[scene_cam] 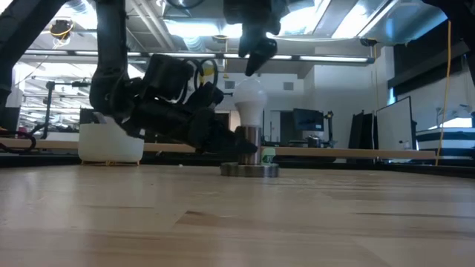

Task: Screw lightbulb
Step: Insert the lightbulb into the lamp

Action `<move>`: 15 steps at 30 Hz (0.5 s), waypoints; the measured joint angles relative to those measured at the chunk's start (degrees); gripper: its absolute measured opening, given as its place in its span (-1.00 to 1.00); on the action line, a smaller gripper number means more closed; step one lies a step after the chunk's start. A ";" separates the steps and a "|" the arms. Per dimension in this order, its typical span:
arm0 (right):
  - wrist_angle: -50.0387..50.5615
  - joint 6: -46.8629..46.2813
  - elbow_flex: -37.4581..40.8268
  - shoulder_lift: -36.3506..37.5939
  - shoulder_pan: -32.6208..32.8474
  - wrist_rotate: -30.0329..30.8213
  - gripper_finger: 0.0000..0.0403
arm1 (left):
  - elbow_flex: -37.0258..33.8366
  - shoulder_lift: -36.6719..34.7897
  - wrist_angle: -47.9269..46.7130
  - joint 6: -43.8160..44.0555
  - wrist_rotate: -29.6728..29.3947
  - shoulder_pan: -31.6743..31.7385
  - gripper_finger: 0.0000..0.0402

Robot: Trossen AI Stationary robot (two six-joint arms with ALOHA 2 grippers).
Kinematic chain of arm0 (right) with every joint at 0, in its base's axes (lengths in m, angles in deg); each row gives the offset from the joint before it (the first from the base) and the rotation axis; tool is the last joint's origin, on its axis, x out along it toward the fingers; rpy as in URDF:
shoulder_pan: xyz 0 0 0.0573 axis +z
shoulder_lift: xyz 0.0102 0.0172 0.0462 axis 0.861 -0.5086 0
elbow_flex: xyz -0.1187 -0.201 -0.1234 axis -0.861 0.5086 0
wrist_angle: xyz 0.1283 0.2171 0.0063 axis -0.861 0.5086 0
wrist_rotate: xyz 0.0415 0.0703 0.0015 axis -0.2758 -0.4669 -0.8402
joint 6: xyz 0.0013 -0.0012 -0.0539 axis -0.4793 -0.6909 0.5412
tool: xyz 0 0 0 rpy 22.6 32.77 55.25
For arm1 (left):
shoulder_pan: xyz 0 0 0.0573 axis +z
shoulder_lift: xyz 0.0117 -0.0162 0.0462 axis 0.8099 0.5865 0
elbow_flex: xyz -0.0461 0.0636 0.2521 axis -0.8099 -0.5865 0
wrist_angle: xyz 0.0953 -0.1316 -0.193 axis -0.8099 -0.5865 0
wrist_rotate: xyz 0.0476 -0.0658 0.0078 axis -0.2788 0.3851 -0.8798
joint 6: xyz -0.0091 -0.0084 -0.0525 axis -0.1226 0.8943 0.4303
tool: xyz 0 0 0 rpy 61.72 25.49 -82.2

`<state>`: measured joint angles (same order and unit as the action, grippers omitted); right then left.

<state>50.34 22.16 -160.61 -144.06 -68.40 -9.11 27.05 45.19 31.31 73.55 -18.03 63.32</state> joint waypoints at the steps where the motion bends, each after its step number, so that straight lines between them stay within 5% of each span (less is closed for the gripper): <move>1: 0.25 -0.01 0.00 0.00 0.00 0.01 0.89 | 0.32 -0.02 -0.30 -0.34 0.00 -0.11 -0.04; 15: 2.70 4.77 0.00 0.79 2.64 2.17 0.89 | 0.96 0.02 -0.80 1.12 0.02 -0.92 -0.06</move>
<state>53.03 26.94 -160.61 -143.28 -65.76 -6.94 28.02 45.21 30.51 74.67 -18.01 62.40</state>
